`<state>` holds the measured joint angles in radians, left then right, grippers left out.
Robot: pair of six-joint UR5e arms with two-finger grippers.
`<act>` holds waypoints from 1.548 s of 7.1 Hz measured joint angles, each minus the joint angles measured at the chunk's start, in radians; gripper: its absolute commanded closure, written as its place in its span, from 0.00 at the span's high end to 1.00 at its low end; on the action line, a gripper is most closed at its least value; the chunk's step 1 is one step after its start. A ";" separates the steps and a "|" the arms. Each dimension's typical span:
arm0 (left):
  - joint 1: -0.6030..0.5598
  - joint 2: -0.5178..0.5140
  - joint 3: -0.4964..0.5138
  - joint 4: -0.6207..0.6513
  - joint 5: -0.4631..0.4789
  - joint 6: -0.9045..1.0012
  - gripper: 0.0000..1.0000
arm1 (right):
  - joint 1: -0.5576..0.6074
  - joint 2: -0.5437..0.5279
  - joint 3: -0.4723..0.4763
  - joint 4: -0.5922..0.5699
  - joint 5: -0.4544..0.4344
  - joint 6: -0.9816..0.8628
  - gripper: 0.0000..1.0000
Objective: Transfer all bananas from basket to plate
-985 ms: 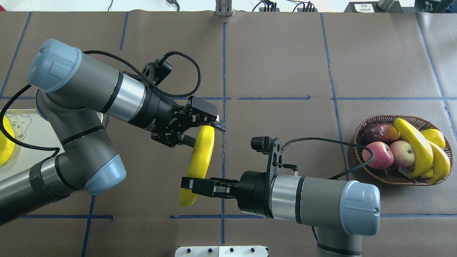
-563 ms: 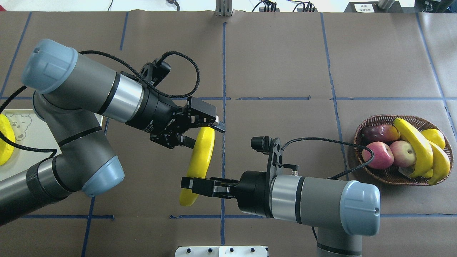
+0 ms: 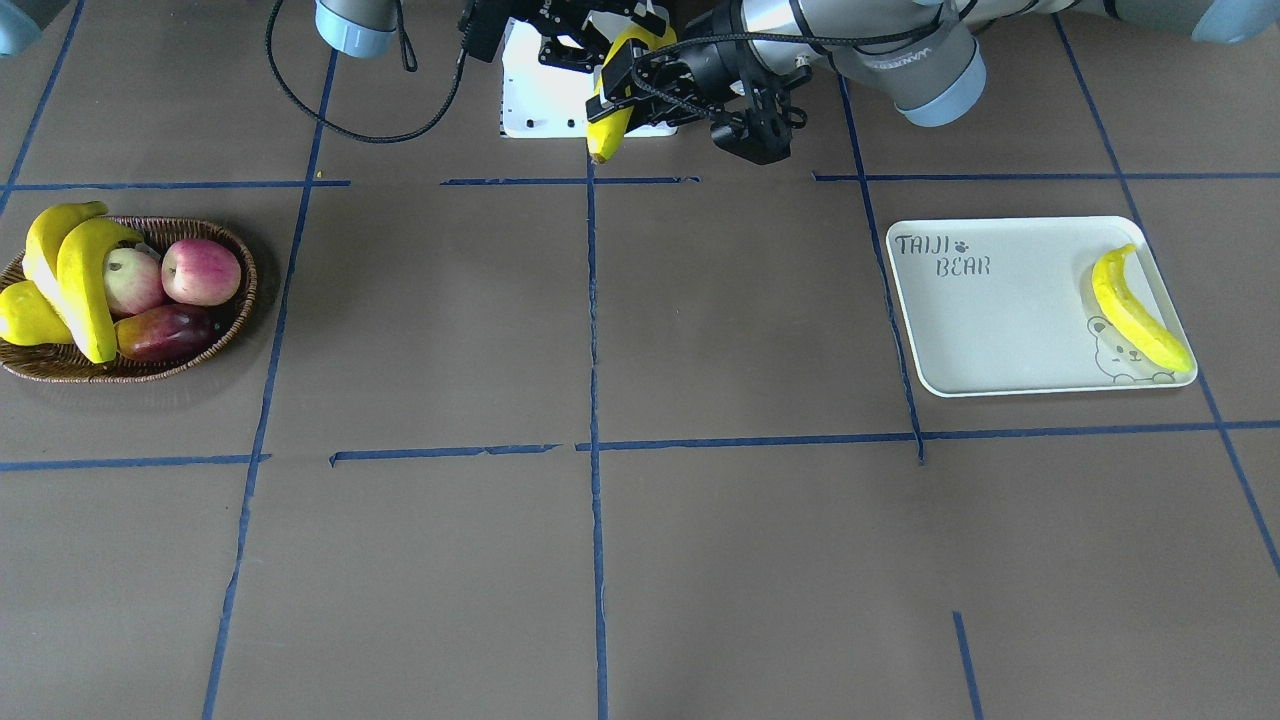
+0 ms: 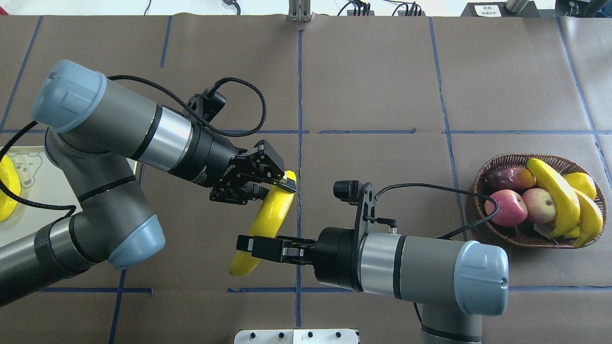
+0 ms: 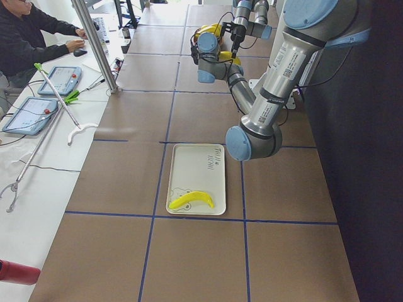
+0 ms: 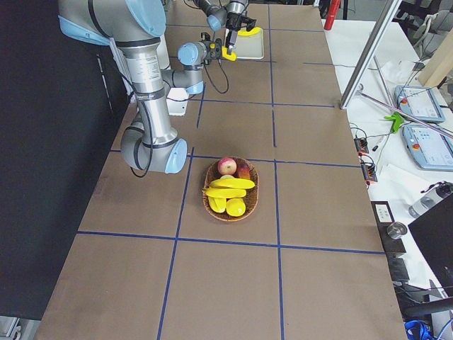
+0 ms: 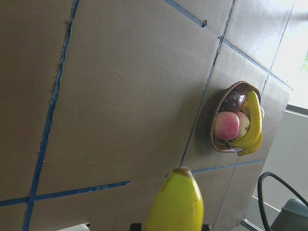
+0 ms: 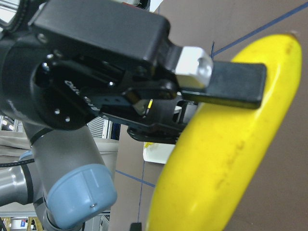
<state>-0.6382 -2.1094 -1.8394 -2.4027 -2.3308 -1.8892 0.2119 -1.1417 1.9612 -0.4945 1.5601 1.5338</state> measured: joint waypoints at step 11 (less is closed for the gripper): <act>-0.296 0.405 0.032 0.054 0.241 0.287 0.00 | 0.304 -0.084 0.093 -0.590 0.189 -0.106 0.99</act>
<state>-0.9341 -1.7042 -1.8071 -2.3484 -2.0902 -1.6026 0.5158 -1.2258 2.0537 -1.0848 1.7487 1.4275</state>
